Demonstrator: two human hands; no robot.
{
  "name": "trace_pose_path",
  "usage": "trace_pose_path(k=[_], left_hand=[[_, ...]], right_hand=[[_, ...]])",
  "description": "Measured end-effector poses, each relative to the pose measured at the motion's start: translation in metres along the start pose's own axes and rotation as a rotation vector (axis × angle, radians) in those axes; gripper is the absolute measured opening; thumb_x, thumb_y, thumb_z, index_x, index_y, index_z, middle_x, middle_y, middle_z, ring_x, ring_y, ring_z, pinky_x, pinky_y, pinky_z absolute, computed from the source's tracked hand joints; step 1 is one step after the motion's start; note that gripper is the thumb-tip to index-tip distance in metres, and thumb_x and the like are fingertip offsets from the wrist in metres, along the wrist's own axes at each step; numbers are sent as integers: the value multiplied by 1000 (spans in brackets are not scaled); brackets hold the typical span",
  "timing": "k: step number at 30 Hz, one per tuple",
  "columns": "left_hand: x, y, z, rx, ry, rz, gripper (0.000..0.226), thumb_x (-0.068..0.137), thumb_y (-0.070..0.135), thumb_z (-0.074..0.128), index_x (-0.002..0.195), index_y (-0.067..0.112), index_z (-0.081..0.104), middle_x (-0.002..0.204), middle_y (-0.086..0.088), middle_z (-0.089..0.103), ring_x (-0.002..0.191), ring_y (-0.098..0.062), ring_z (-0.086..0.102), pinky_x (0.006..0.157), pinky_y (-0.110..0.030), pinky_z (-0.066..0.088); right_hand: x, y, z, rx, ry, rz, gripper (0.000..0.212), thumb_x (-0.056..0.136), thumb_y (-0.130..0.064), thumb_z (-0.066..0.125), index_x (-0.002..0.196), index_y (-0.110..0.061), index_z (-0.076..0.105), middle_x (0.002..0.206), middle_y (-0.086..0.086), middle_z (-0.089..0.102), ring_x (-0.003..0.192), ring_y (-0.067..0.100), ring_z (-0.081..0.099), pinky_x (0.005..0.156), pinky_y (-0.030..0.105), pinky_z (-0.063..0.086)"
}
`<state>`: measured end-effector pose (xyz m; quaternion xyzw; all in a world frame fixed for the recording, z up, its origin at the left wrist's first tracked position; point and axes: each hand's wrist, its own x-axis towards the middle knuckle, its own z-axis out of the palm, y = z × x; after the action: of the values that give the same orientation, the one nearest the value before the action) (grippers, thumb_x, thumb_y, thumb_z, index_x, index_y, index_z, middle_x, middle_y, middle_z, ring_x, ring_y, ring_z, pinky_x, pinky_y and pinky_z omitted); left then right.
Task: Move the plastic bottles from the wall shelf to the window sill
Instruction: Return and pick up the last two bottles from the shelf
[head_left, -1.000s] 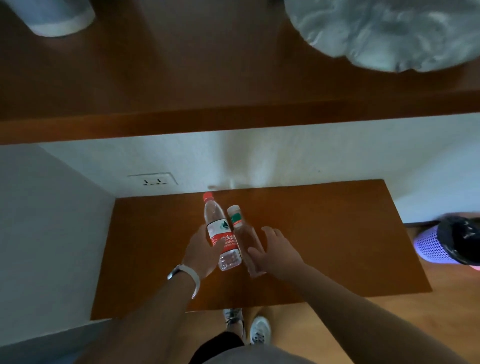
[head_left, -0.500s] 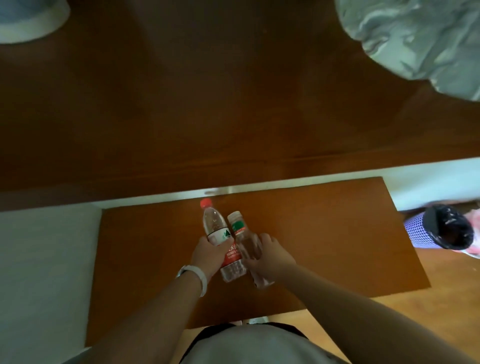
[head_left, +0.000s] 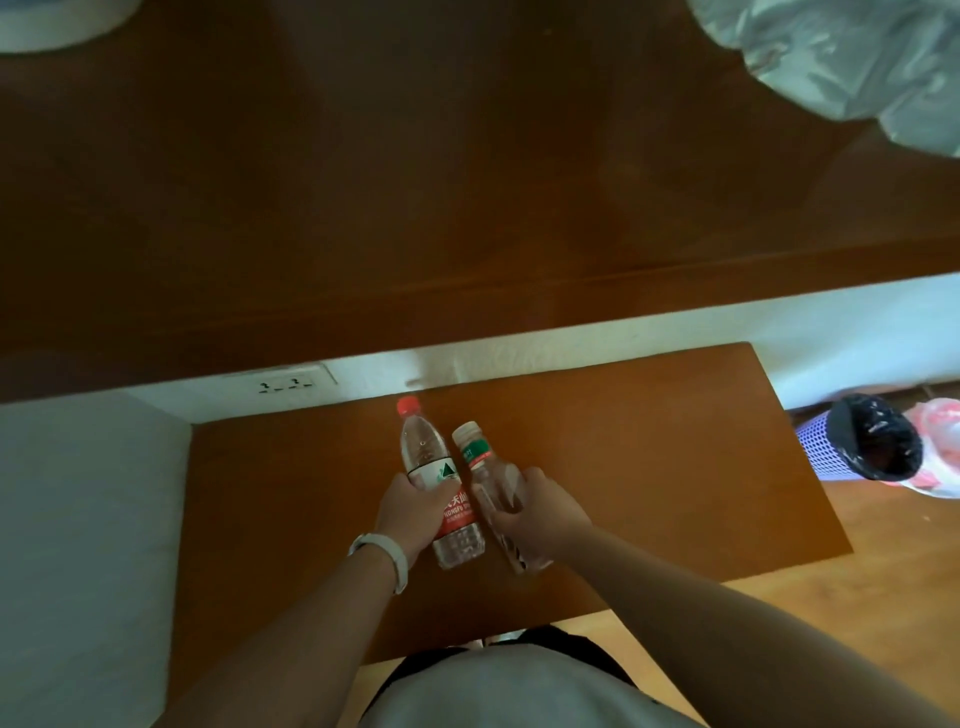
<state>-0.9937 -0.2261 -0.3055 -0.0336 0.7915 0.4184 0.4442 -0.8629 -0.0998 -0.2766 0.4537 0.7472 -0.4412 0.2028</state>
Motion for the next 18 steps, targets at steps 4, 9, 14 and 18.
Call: trace_pose_path(k=[4, 9, 14, 18], left_hand=[[-5, -6, -8, -42, -27, 66, 33, 87, 27, 77, 109, 21, 53, 106, -5, 69, 89, -22, 71, 75, -38, 60], [-16, -7, -21, -17, -61, 172, 44, 85, 27, 79, 121, 25, 53, 113, 0, 68, 102, -22, 68, 89, -47, 59], [-34, -6, -24, -30, -39, 225, 44, 84, 26, 79, 118, 30, 52, 112, 4, 67, 106, -23, 66, 88, -44, 59], [-52, -1, -26, -75, 1, 235, 46, 85, 20, 77, 124, 20, 53, 113, -1, 68, 104, -23, 67, 77, -34, 58]], right_hand=[[-9, 4, 0, 131, -5, 35, 55, 84, -41, 74, 128, -24, 46, 99, -11, 59, 80, 6, 66, 52, 21, 55], [-21, 7, -5, 383, 19, 79, 51, 88, -36, 72, 131, -20, 49, 106, -1, 66, 78, 15, 72, 53, 28, 59], [-26, 8, -16, 747, -135, 110, 44, 92, -37, 67, 129, -18, 54, 104, 13, 73, 83, 27, 76, 74, 46, 62], [-40, 9, -28, 976, -356, 16, 33, 98, -28, 58, 124, -8, 57, 106, 19, 73, 92, 33, 73, 74, 43, 59]])
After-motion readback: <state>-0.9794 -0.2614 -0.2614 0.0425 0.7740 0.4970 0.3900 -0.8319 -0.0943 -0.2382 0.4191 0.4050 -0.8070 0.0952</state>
